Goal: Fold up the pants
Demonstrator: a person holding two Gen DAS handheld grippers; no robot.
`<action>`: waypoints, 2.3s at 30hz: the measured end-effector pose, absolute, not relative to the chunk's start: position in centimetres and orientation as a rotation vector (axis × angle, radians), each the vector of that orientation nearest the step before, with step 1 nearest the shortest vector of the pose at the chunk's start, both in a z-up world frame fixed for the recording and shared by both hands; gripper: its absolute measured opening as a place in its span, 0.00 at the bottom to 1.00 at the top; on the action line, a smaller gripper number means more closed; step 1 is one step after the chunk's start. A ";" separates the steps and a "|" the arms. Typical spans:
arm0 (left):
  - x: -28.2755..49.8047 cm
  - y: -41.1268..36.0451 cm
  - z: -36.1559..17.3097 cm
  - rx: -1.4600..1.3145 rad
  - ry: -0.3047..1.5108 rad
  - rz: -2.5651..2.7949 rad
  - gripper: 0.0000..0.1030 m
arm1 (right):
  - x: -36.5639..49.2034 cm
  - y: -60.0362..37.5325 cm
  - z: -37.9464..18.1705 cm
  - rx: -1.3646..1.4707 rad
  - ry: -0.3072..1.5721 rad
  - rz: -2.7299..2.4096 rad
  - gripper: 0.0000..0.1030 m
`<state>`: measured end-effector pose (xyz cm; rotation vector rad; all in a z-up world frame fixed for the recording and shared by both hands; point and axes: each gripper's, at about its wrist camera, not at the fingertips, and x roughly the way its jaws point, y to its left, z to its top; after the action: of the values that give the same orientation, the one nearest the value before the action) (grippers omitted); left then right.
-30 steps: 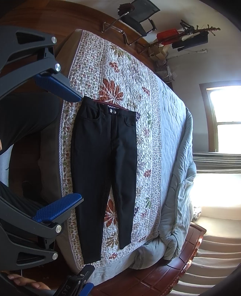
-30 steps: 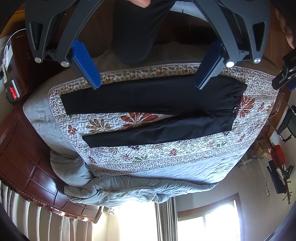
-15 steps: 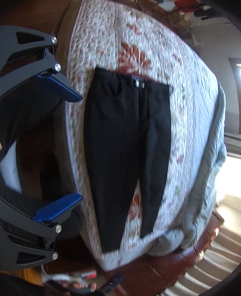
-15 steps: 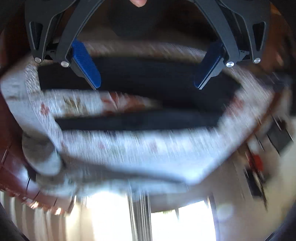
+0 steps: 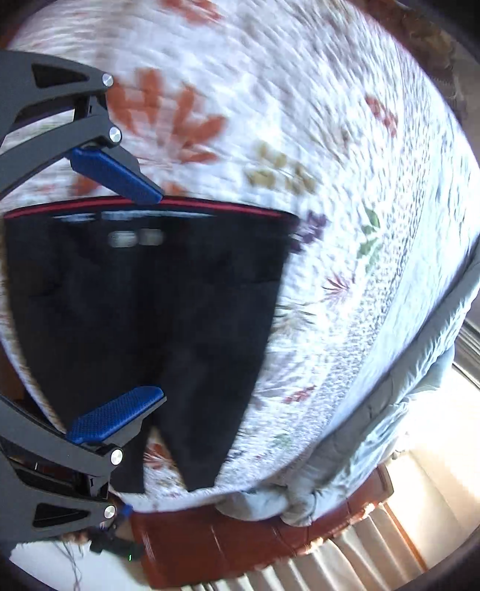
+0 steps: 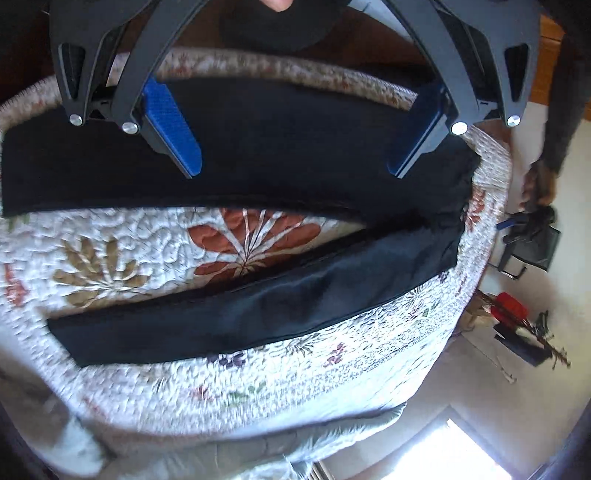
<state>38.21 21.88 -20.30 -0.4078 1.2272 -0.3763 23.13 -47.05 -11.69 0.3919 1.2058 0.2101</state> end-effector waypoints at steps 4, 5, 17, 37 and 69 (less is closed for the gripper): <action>44.0 22.2 -23.1 -0.394 1.232 -0.381 0.95 | 27.6 -50.8 -13.3 0.452 1.235 0.220 0.97; 45.4 22.3 -24.1 -0.381 1.247 -0.381 0.94 | 28.6 -51.6 -13.6 0.466 1.242 0.225 0.97; 51.1 22.6 -30.7 -0.303 1.369 -0.427 0.54 | 39.2 -60.7 -15.7 0.487 1.273 0.263 0.97; 51.8 20.8 -31.6 -0.242 1.463 -0.399 0.21 | 47.0 -80.3 -21.3 0.483 1.391 0.101 0.97; 47.8 19.1 -24.0 -0.239 1.250 -0.306 0.11 | 42.6 -79.8 -15.2 0.386 1.264 0.233 0.08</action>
<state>47.84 19.13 -23.98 -0.2390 1.2503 -0.3063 42.61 -79.82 -15.21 0.3861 1.2638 0.2332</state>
